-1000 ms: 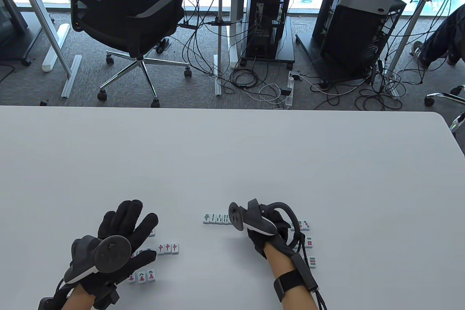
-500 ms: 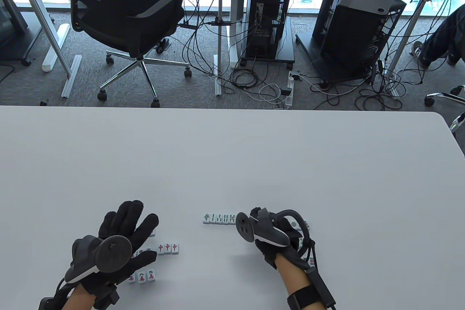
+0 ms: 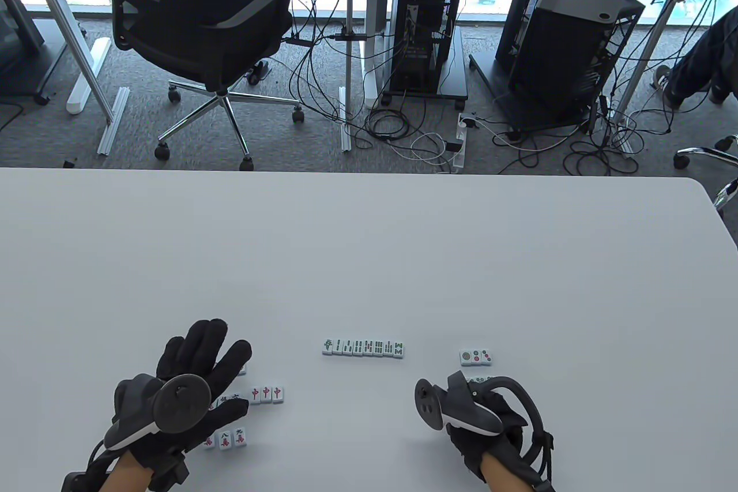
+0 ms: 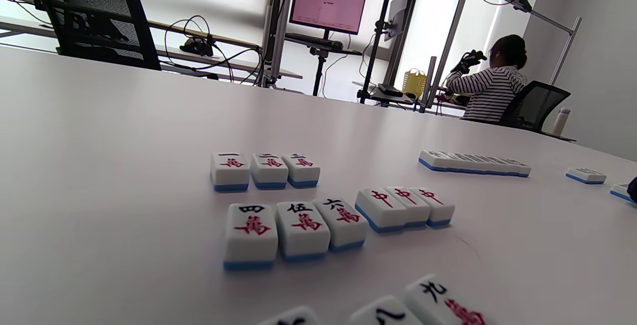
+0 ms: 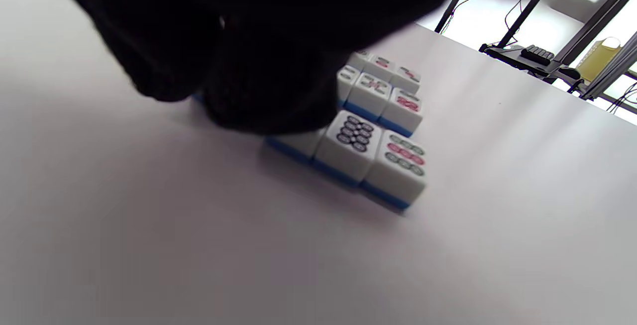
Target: Mahjong suit sorting
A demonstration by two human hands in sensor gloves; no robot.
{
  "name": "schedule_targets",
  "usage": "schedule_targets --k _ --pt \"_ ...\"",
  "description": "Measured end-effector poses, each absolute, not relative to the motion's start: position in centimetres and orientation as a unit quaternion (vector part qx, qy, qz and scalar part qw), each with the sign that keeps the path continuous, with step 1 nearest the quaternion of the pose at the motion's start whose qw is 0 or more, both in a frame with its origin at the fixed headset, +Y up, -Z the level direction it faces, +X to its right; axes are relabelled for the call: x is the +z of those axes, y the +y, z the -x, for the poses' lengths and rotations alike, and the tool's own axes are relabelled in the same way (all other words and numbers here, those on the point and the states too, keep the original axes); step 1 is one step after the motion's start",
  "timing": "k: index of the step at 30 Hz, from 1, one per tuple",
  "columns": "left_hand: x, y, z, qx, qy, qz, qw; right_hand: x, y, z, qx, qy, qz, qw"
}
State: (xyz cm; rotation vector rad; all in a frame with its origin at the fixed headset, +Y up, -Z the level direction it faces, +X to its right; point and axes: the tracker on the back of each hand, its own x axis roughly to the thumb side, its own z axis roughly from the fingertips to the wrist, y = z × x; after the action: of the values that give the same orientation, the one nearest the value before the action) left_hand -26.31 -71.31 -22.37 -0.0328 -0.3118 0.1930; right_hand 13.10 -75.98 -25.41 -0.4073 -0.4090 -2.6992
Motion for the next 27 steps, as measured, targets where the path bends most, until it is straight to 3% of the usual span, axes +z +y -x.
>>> schedule_targets --k 4,13,21,27 --pt "-22.4 -71.2 26.4 0.099 -0.154 0.013 0.983 -25.4 -76.6 -12.4 -0.958 -0.114 0.159 0.208" --pt "-22.4 -71.2 26.5 0.104 -0.155 0.011 0.982 -28.7 -75.5 -11.2 -0.954 -0.218 0.135 0.156" --pt "-22.4 -71.2 26.6 0.11 -0.154 0.01 0.982 -32.3 -74.9 -8.0 -0.975 -0.079 0.146 0.15" --pt "-22.5 -71.1 26.7 0.113 -0.154 0.01 0.982 -34.1 -76.0 -6.6 -0.972 -0.081 0.136 0.173"
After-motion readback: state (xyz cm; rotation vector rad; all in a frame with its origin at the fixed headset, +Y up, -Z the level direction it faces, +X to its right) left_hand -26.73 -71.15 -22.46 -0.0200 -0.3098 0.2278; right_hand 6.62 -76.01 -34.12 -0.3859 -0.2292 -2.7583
